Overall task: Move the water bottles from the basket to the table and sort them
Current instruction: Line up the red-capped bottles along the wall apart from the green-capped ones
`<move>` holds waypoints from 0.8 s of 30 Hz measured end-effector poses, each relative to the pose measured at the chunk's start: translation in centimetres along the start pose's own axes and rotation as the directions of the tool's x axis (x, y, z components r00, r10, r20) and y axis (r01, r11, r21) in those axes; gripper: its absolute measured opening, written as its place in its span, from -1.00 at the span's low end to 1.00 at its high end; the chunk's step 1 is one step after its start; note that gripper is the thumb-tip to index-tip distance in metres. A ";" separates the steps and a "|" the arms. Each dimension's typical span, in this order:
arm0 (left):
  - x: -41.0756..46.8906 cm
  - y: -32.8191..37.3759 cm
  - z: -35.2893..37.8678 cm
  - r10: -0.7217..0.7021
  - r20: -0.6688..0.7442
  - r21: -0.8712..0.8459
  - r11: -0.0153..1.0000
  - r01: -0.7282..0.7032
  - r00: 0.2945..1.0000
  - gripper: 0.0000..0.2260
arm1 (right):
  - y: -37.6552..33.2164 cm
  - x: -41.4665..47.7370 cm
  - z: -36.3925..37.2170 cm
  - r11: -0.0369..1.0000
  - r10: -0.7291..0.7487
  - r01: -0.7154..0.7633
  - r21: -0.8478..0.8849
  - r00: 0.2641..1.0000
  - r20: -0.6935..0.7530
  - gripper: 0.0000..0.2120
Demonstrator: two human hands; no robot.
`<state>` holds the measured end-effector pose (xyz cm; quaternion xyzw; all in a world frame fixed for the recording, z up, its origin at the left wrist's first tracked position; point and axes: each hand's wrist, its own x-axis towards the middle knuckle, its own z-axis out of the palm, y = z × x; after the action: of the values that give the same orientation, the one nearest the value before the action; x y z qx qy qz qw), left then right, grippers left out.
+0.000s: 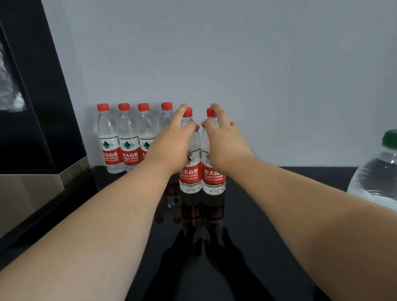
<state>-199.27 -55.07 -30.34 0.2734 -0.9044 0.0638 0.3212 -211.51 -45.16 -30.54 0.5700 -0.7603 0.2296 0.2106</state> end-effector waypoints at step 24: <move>5.6 -3.3 4.4 0.006 -0.013 0.062 0.998 -0.005 1.000 -0.41 | 2.3 6.1 4.4 0.999 0.020 -0.020 -0.031 1.000 -0.012 -0.31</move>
<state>-203.49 -61.61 -30.55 0.2802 -0.9007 0.0944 0.3184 -215.57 -51.92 -30.82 0.5577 -0.7680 0.2234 0.2218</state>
